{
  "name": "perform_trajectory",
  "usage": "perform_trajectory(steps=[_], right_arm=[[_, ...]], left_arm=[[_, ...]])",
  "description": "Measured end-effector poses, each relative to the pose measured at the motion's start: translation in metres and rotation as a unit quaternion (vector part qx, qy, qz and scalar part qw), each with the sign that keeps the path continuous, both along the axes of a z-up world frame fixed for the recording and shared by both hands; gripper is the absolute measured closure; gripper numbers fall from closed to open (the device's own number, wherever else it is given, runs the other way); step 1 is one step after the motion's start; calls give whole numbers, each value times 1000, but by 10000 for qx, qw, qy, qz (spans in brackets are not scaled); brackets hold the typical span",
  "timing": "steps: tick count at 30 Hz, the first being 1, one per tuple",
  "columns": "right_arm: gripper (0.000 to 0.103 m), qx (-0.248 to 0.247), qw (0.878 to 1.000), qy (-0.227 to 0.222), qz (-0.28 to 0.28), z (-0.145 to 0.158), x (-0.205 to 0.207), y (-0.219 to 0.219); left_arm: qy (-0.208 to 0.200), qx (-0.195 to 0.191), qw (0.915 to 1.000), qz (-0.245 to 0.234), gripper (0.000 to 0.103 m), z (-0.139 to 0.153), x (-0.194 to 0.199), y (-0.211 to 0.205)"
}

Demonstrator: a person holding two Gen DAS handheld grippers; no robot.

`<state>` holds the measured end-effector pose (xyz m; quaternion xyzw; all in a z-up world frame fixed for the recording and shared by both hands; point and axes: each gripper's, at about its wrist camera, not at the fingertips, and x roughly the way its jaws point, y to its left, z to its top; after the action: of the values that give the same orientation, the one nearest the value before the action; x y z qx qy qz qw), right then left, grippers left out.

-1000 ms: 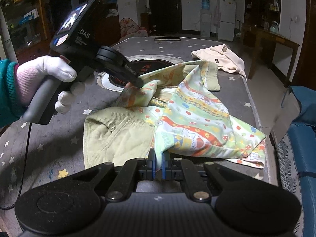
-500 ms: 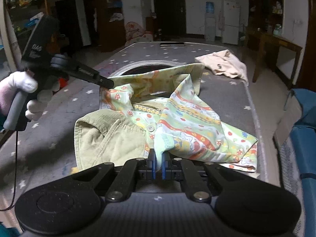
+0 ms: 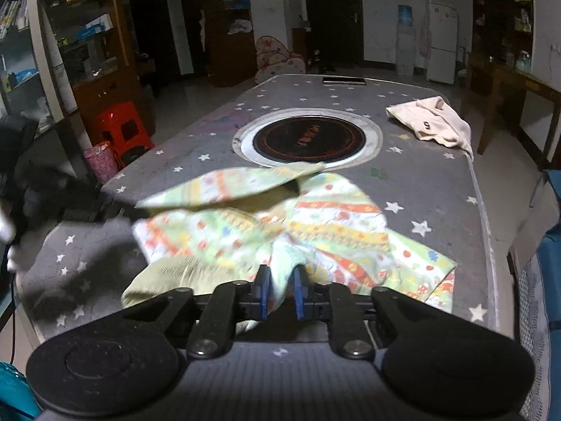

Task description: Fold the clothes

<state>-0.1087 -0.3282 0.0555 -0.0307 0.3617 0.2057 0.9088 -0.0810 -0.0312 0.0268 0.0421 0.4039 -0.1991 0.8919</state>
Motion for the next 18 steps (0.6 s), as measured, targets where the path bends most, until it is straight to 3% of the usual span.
perform_trajectory(steps=[6, 8, 14, 18], right_arm=[[73, 185, 9998, 20, 38, 2, 22, 9], [65, 157, 9999, 14, 24, -1, 35, 15], [64, -297, 9995, -46, -17, -19, 77, 37], [60, -327, 9993, 10, -157, -32, 103, 42]], left_arm=[[369, 59, 9992, -155, 102, -17, -31, 23], [462, 110, 9985, -270, 101, -20, -35, 28], [372, 66, 9981, -492, 82, -8, -34, 36], [94, 25, 9981, -615, 57, 7, -31, 41]])
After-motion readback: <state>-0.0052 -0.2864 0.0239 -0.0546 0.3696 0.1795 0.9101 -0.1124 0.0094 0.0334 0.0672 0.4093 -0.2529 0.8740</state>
